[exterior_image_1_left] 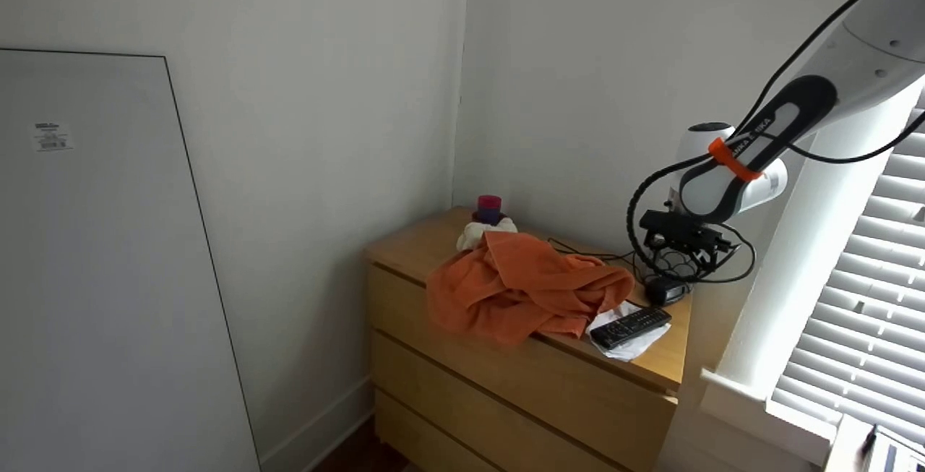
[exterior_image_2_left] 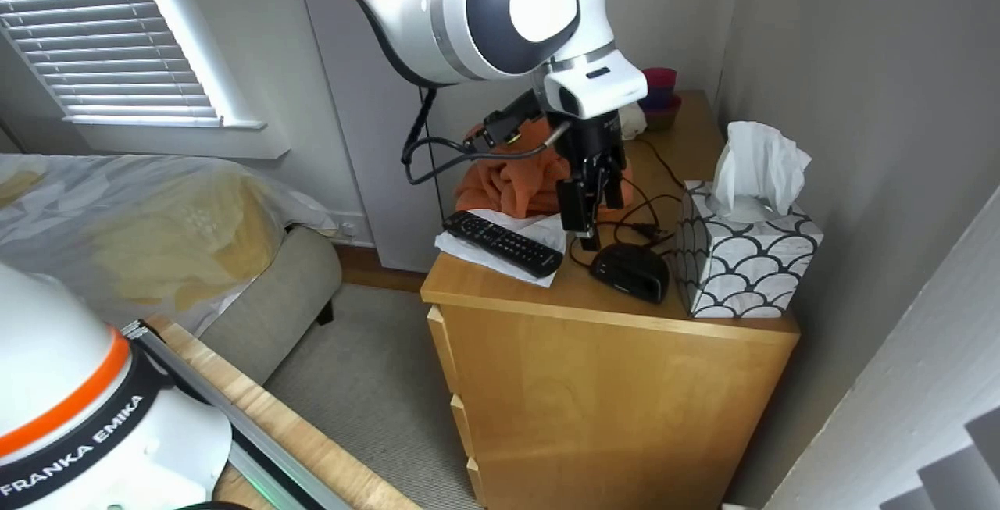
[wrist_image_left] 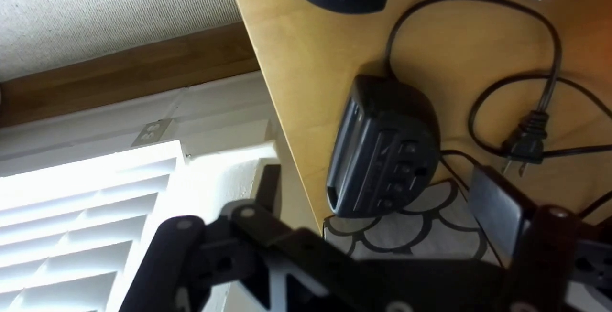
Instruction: Move the black object to the left
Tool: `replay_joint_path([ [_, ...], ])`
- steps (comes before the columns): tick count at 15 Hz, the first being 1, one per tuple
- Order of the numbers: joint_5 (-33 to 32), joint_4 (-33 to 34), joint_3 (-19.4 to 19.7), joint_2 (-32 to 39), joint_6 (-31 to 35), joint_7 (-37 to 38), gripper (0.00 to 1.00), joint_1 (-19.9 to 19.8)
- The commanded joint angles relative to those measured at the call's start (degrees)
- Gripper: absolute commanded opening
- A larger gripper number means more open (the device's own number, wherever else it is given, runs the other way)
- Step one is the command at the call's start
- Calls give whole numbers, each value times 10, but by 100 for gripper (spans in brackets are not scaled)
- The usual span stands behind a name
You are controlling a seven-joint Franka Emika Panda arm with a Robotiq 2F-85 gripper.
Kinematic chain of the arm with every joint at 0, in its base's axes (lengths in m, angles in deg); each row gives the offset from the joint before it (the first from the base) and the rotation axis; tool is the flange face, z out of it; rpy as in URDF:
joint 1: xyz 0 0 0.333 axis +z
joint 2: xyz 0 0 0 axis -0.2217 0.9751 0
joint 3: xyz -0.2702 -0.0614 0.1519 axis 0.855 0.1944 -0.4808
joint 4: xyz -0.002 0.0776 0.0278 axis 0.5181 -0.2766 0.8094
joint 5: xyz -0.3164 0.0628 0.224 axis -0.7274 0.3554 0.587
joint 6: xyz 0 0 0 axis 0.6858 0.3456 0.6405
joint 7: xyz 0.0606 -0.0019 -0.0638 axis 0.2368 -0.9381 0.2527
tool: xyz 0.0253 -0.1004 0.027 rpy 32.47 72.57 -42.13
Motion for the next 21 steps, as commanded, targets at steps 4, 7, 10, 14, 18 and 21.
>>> replay_joint_path([
  [4, 42, 63, 58, 97, 7, -4, 100, 61],
  [7, 69, 75, 67, 122, 0, -10, 100, 74],
  [10, 92, 84, 74, 144, 14, -15, 100, 82],
  [14, 112, 97, 82, 160, 19, -25, 100, 87],
  [18, 128, 103, 84, 172, -1, -38, 100, 89],
  [21, 137, 103, 86, 179, 4, -44, 75, 91],
])
